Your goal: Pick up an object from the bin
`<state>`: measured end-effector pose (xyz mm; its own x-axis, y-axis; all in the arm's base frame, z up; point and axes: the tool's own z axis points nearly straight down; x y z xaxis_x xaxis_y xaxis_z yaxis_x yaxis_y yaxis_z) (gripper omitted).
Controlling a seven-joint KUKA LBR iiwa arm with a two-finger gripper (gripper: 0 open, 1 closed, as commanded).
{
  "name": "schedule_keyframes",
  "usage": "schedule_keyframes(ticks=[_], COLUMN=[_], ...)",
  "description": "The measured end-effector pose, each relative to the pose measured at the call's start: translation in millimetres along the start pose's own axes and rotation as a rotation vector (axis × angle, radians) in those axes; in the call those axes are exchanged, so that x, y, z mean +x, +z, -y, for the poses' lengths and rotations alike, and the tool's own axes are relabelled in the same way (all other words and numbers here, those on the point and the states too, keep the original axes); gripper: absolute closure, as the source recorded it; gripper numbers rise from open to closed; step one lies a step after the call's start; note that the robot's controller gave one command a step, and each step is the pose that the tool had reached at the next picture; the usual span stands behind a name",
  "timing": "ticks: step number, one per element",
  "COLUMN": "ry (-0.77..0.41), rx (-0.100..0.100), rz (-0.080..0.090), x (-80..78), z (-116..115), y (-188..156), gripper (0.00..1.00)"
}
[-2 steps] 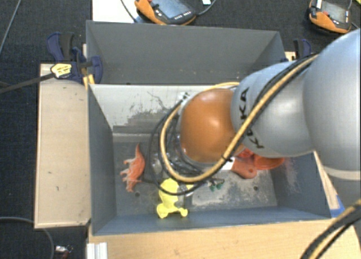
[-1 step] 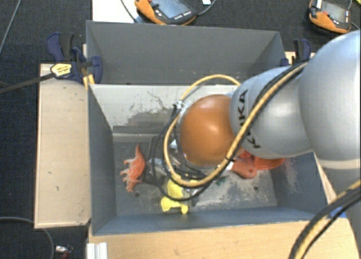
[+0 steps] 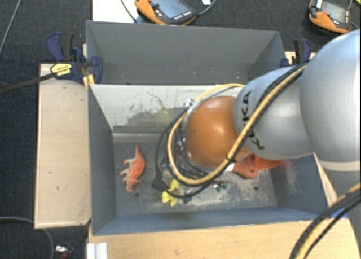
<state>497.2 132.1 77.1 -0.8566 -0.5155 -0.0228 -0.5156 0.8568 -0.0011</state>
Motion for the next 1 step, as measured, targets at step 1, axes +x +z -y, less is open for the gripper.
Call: schedule_keyframes(ticks=[1], ry=[0.0], rx=[0.0], rz=[0.0], x=[0.0], z=[0.0], y=[0.0], gripper=[1.0])
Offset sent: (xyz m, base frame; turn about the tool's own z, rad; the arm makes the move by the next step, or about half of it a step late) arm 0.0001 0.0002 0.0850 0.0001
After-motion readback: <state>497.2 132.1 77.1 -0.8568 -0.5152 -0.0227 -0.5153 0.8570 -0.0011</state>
